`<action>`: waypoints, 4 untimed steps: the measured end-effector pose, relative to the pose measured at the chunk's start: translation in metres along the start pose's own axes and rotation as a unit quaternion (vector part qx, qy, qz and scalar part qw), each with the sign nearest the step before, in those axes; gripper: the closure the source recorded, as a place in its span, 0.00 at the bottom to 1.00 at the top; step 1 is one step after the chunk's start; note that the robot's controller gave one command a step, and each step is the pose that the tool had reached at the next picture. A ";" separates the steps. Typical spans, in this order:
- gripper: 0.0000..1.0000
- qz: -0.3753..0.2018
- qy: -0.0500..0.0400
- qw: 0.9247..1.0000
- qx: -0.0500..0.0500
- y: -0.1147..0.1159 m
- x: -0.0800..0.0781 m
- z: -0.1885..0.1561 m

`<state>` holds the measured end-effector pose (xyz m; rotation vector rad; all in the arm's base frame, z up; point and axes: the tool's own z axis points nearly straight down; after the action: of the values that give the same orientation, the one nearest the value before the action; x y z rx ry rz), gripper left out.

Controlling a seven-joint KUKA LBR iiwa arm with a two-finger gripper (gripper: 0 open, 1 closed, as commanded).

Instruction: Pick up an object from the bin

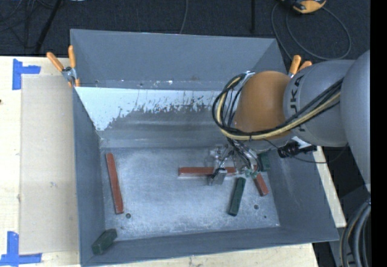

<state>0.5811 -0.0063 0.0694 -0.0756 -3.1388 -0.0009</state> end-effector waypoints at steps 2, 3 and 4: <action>1.00 0.000 0.000 1.000 0.000 0.000 0.000 -0.002; 1.00 0.000 0.003 1.000 0.000 0.000 0.002 -0.012; 1.00 0.001 0.002 1.000 0.000 0.000 0.002 -0.030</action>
Offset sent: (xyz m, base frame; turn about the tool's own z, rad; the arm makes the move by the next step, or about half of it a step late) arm -0.0001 0.0000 0.0176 0.0000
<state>0.5796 -0.0062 0.0993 -0.0772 -3.1357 -0.0013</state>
